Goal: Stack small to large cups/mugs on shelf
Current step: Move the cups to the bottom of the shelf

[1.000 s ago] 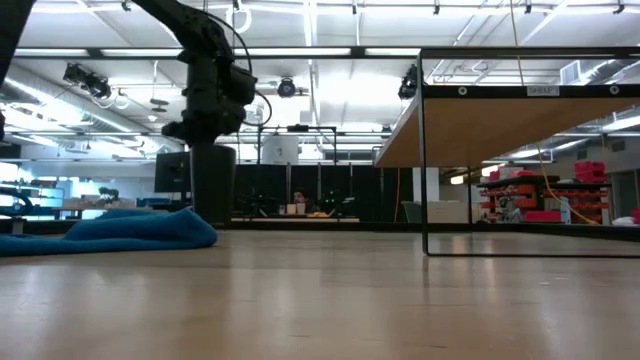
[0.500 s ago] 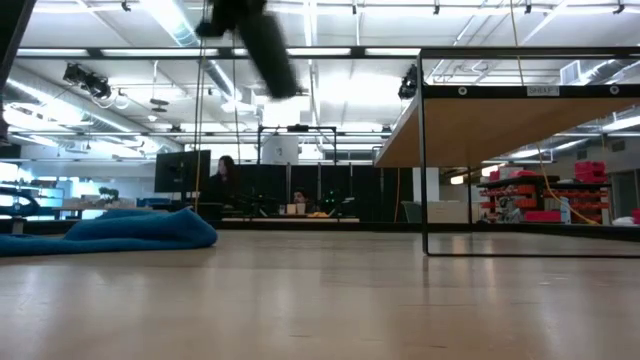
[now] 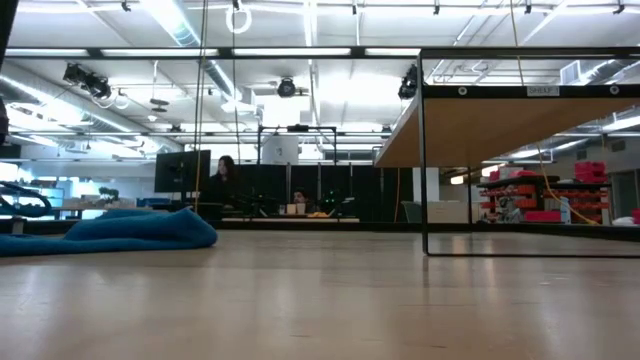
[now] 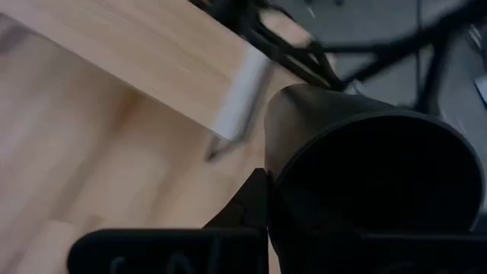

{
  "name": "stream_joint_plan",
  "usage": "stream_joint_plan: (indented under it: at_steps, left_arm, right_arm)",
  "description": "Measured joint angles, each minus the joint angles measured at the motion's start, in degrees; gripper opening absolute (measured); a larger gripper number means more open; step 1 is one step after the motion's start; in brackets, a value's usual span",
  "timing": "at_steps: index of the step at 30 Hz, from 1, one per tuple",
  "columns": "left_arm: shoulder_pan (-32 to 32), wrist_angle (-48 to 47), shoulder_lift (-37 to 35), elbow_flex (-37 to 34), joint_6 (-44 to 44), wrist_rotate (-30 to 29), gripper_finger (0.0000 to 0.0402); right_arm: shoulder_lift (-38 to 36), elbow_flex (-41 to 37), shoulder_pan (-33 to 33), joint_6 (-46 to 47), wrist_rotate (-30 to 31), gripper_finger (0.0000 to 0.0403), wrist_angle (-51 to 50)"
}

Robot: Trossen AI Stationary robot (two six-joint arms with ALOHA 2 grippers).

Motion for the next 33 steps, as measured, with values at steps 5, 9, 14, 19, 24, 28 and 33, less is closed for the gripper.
stream_joint_plan:
  at_steps: [5,9,14,19,24,28,33]
  left_arm:
    - [-6.7,1.3,5.5,0.0,-2.3,-0.7,0.0009]
    - [-9.7,1.1,12.2,0.0,-3.0,-0.9,0.0009]
    - [-12.4,0.5,20.0,0.0,-2.8,-0.9,0.0009]
    - [-14.1,0.5,25.3,-0.1,-2.6,-1.1,0.0009]
    - [-14.9,0.5,28.2,-0.1,-3.4,-2.5,0.0009]
    - [-15.5,0.6,29.4,-0.1,-4.5,-4.2,0.0009]
    - [-15.7,0.7,29.9,-0.1,-4.4,-6.4,0.0009]
  right_arm:
    - [0.0,0.0,0.0,0.0,0.0,0.0096,0.0]
    - [0.0,0.0,0.0,0.0,0.0,0.0096,0.0]
    - [0.0,0.0,0.0,0.0,0.0,0.0096,0.0]
    - [0.0,0.0,0.0,0.0,0.0,0.0096,-0.2]
    - [0.1,0.0,0.0,0.2,-0.1,0.0096,-2.7]
    - [0.7,0.0,0.0,0.2,-0.1,0.0096,-4.0]
    - [1.9,0.0,0.0,0.1,-0.1,0.0095,-5.1]
